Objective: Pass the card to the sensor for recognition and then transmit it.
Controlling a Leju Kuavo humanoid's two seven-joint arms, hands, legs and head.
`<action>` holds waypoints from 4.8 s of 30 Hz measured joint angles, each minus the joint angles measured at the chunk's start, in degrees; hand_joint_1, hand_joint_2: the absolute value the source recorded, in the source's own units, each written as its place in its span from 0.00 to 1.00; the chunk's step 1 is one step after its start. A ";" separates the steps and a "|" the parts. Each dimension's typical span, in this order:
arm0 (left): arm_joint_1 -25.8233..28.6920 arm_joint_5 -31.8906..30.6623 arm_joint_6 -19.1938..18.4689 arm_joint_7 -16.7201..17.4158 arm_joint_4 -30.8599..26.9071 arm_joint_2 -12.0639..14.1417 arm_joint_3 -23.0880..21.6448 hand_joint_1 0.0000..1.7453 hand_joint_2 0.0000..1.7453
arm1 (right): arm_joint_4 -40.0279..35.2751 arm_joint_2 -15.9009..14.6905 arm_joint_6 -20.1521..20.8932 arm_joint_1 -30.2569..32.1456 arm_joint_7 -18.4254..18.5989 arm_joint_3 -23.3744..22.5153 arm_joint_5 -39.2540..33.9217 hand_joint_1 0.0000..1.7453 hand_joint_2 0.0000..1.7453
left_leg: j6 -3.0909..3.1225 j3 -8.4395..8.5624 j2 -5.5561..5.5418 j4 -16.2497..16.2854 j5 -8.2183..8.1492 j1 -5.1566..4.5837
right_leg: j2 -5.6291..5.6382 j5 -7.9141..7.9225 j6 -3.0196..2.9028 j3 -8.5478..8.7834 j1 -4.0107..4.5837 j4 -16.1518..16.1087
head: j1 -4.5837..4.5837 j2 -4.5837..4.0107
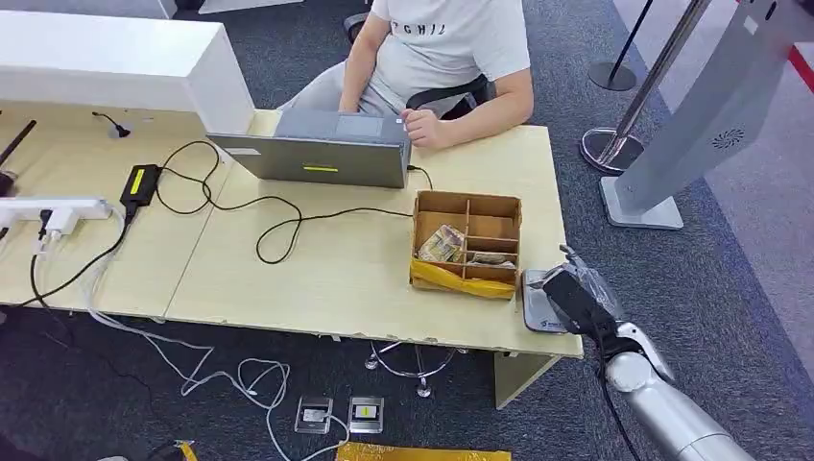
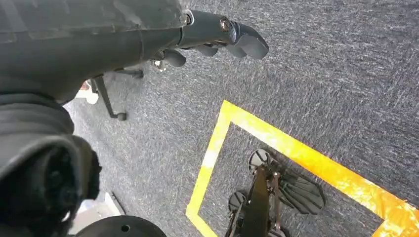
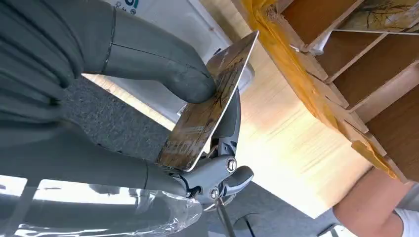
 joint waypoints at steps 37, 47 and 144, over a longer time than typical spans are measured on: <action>0.00 2.21 0.11 -0.50 0.00 0.15 -2.43 0.00 0.00 | 12.17 -0.37 0.52 -1.72 -3.39 -0.13 -3.96 1.00 1.00 | 0.00 0.01 0.01 0.00 0.00 0.00 | 0.00 0.01 -0.01 0.01 0.00 0.00 | 0.00 0.00; -0.08 2.30 0.50 -0.50 0.00 0.00 -2.93 0.00 0.00 | 15.28 0.66 1.03 -3.90 -7.26 -0.28 -5.25 1.00 1.00 | 0.00 -0.01 0.01 0.00 0.00 0.00 | 0.00 0.02 -0.02 0.03 0.00 0.01 | 0.00 0.00; -1.86 8.13 -0.68 -1.48 0.00 0.22 -10.60 0.00 0.00 | -14.20 2.21 -1.44 -8.69 12.92 -4.48 14.36 0.00 1.00 | -0.02 -0.01 0.03 0.00 0.02 0.01 | 0.01 0.05 -0.06 -0.02 0.01 -0.01 | 0.02 -0.02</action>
